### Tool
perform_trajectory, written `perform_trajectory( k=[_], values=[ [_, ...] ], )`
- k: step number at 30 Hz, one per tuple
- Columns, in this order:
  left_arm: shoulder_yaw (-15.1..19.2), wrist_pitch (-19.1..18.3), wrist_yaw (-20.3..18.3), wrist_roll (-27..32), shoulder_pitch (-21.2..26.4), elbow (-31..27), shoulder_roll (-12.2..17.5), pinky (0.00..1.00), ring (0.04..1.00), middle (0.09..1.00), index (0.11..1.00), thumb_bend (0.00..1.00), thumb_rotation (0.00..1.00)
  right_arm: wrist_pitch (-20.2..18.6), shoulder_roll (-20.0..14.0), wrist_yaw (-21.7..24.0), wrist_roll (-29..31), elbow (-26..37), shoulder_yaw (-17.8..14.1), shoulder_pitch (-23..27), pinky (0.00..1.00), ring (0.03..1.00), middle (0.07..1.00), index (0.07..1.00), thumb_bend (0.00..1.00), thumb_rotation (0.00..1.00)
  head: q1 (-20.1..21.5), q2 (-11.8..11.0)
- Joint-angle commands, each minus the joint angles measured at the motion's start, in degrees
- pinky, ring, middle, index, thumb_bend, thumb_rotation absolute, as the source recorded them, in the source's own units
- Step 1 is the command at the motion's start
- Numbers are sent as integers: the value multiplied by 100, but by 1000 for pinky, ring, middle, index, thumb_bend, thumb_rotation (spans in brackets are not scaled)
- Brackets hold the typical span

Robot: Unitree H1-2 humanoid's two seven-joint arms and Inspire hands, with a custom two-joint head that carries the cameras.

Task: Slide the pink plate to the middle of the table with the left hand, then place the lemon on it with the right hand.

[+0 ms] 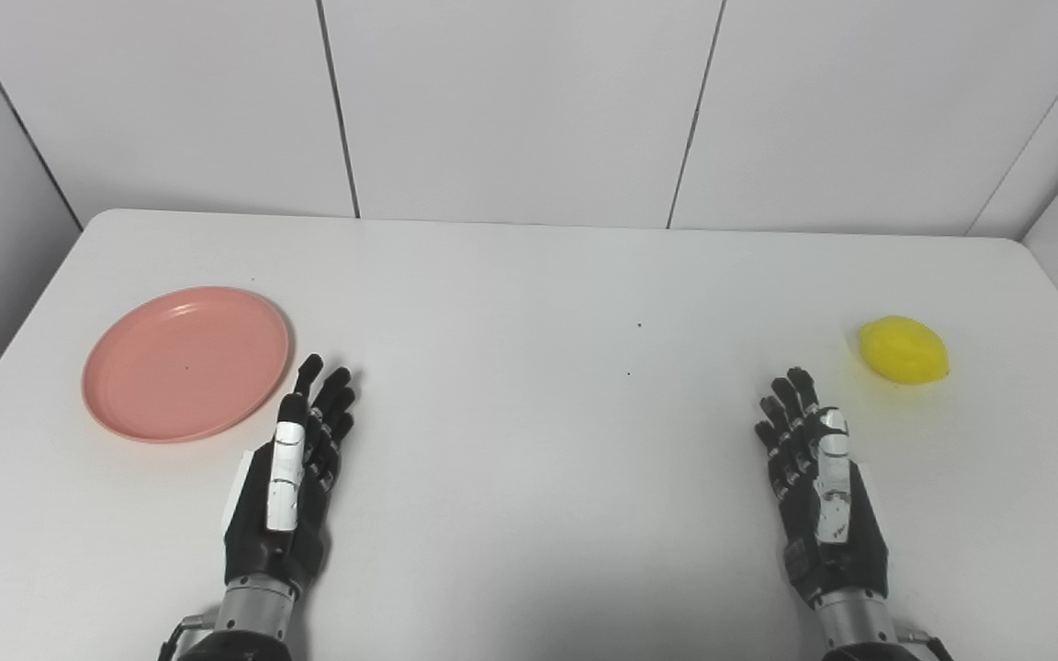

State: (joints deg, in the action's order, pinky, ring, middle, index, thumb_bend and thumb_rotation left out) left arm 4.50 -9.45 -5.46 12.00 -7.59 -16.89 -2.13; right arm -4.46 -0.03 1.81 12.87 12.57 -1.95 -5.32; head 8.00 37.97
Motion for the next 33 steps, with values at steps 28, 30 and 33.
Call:
perform_trajectory(
  k=[28,30,33],
  values=[
    [-79,247,-50,-126,-204,113,147,1000,964,951,973,688,918,0,-113,147,112,-48,-18,111,1000,985,979,982,807,1000,-236,-212],
    [-107,319,-23,-183,-187,217,108,999,959,949,970,685,918,99,-165,226,177,-151,-44,114,1000,991,985,988,794,1000,-368,-310],
    [-152,483,-8,-233,-158,404,36,998,953,939,965,675,911,238,-215,323,283,-322,-127,129,1000,990,986,989,779,1000,-591,-474]
  ],
)
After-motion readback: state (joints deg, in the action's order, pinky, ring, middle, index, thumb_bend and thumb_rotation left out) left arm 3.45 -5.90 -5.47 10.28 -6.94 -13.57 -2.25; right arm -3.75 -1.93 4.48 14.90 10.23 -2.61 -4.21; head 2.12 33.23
